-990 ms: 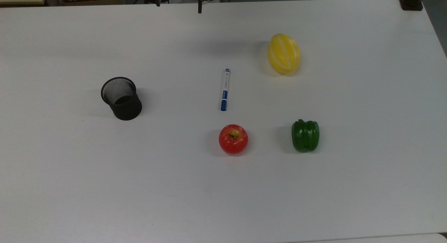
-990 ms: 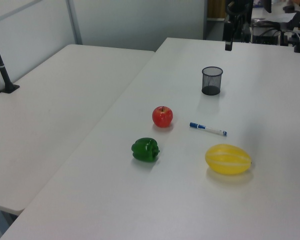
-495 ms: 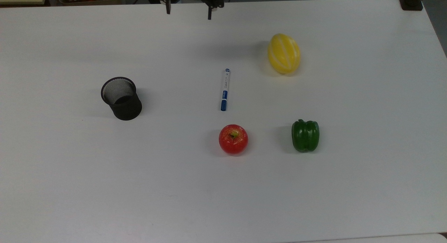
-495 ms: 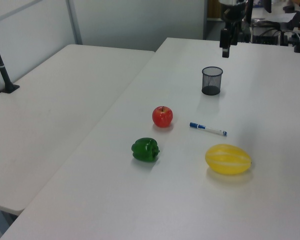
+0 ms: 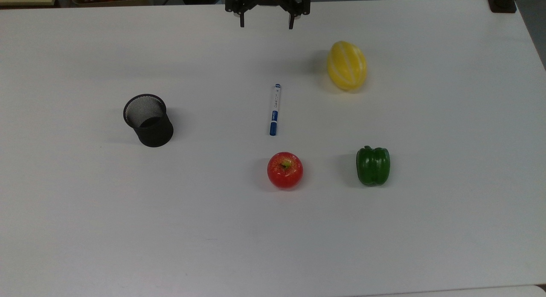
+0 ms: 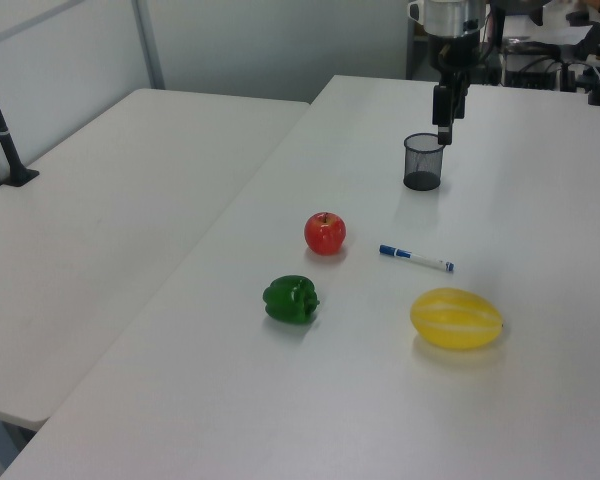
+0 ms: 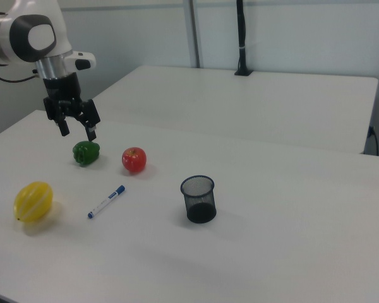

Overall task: Place marker
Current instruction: 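Move the open gripper from rest toward the white marker, then lower the gripper over the marker's blue-capped end, then close the gripper on the marker near its blue cap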

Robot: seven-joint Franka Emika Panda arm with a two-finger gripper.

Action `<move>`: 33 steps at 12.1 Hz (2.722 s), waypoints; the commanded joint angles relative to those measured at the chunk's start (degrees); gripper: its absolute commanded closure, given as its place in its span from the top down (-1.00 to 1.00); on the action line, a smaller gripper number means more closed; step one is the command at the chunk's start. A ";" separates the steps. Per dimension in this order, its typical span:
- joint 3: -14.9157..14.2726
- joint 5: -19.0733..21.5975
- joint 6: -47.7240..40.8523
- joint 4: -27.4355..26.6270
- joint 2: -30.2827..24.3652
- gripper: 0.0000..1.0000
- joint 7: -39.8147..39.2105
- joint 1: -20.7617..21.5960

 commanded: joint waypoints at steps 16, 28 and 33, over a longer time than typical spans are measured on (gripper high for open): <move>-0.48 -0.08 17.24 -3.82 10.38 1.00 6.60 1.04; -0.57 -2.19 27.61 -7.25 18.55 1.00 8.70 0.60; -0.57 -5.35 31.93 -7.16 21.63 0.79 13.11 0.86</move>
